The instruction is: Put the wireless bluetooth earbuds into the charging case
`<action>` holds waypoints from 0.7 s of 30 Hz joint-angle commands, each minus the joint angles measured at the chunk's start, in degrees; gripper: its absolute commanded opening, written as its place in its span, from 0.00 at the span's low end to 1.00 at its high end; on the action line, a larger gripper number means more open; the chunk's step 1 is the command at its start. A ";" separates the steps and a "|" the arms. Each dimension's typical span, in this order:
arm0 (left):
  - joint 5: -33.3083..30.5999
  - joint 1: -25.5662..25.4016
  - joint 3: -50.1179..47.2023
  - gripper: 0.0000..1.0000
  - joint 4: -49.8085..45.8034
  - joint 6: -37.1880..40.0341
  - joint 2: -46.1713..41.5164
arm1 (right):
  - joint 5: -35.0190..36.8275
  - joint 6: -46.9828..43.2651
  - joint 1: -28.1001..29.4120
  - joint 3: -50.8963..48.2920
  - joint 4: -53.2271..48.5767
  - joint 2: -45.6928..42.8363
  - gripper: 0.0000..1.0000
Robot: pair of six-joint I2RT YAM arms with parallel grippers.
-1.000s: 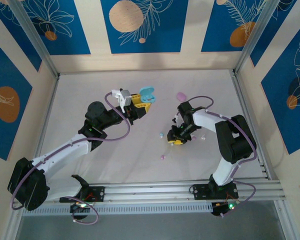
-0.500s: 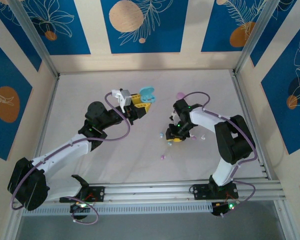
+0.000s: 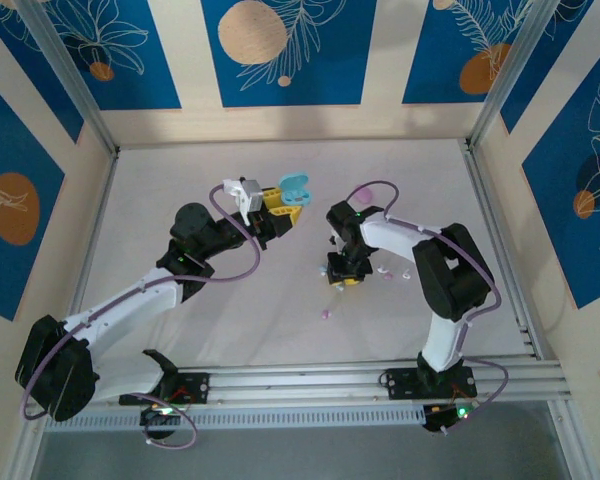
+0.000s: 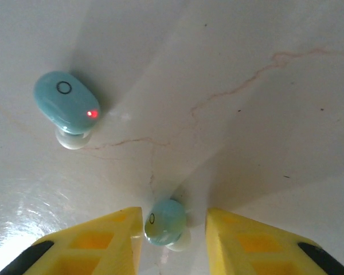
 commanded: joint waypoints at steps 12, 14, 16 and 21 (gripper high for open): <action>-0.77 -0.59 -0.26 0.26 1.76 -0.21 -1.09 | 1.23 1.87 1.25 2.94 -2.49 2.51 0.31; -0.83 -0.62 -0.28 0.26 1.68 -0.22 -1.12 | 1.19 2.01 1.32 2.95 -2.59 2.53 0.30; -0.88 -0.61 -0.37 0.26 1.67 -0.16 -1.12 | 1.15 1.83 1.63 2.91 -2.80 2.50 0.30; -0.83 -0.63 -0.28 0.26 1.67 -0.35 -1.04 | 1.75 1.87 2.22 3.27 -3.33 2.89 0.27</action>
